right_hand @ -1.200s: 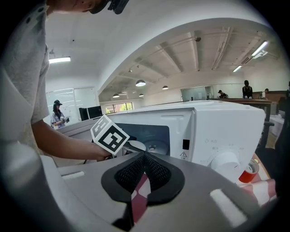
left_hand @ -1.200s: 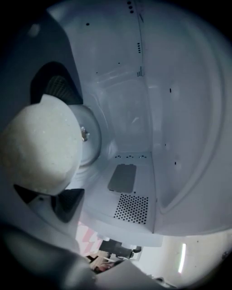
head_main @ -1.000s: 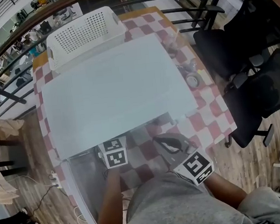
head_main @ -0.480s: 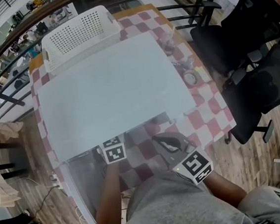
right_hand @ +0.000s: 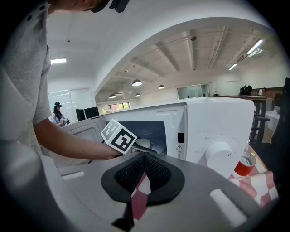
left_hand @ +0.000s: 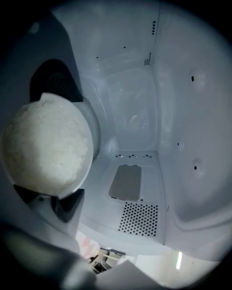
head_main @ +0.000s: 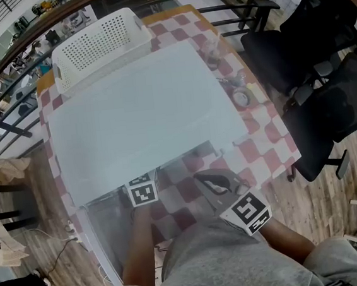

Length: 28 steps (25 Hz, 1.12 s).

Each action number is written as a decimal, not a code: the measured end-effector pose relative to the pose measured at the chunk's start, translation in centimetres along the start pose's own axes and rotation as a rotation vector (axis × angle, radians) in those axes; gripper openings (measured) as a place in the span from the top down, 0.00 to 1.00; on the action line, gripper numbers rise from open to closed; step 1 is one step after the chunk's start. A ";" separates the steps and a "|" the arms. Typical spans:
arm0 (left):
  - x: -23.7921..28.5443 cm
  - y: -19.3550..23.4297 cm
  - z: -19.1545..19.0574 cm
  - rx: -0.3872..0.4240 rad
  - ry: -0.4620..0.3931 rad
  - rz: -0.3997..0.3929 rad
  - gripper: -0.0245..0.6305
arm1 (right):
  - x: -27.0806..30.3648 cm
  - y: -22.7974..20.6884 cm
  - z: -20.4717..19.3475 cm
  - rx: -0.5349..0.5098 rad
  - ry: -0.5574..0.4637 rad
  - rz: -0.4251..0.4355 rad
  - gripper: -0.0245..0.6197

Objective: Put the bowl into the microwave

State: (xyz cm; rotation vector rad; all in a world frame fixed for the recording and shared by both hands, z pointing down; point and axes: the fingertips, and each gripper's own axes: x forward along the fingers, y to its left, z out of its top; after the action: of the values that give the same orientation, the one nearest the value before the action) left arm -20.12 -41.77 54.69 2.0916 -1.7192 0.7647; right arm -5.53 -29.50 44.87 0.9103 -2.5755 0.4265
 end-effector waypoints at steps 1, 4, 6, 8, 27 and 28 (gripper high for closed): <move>-0.1 0.0 0.0 0.008 -0.003 -0.002 0.07 | 0.0 0.0 0.1 -0.002 -0.004 -0.001 0.96; -0.6 0.0 -0.3 0.020 -0.012 0.003 0.07 | 0.0 -0.1 0.0 -0.003 -0.006 -0.008 0.96; -0.8 -0.1 -1.2 0.002 -0.006 -0.002 0.07 | -0.1 -0.1 0.0 0.000 -0.008 -0.012 0.96; -1.1 -0.3 -0.9 -0.005 -0.020 -0.013 0.07 | -0.2 0.1 0.2 -0.001 -0.012 -0.012 0.96; -8.4 -2.4 -1.0 -0.034 -0.107 -0.003 0.08 | -2.3 2.9 0.8 -0.032 -0.067 -0.030 0.96; -9.0 -2.5 -0.8 -0.043 -0.125 -0.003 0.08 | -2.5 2.8 1.0 -0.033 -0.076 -0.040 0.96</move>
State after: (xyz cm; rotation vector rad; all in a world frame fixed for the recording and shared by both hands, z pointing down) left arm -18.98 -33.59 50.22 2.1530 -1.7800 0.6016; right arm -5.79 -26.42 42.47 0.9826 -2.6199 0.3434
